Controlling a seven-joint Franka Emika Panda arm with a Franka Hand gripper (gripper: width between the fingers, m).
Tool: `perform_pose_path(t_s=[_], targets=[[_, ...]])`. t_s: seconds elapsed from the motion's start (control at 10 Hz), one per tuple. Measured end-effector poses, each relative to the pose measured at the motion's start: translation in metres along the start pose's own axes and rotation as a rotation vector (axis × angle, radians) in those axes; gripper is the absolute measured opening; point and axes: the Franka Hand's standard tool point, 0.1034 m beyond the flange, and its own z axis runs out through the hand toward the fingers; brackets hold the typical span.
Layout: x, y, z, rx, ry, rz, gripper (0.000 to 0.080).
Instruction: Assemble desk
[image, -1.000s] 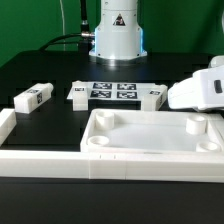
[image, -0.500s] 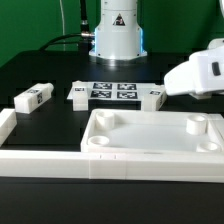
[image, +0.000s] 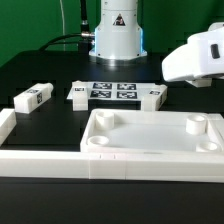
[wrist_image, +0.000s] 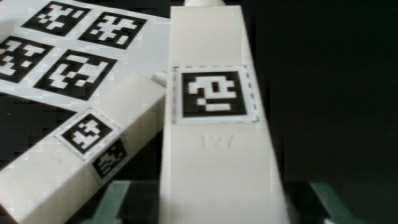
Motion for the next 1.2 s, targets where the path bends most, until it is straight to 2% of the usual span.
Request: perform_pose_path(t_s=[0.1,0.3,0.4,0.7,0.9,1.2], targets=[[-0.002,0.002,-0.002,0.001,-0.004,-0.012,0.0290],[-0.012,0.015,-0.026,0.014,-0.009,-0.018,0.0290],[-0.012,0.016,-0.030,0.016,-0.004,-0.017,0.0290],[-0.014,0.013,-0.034,0.011,0.007,-0.019,0.0290],[-0.018,0.018,-0.041,0.014,0.022,-0.039,0.0290],[-0.014,0.018,-0.041,0.015,0.037,-0.039,0.0290]])
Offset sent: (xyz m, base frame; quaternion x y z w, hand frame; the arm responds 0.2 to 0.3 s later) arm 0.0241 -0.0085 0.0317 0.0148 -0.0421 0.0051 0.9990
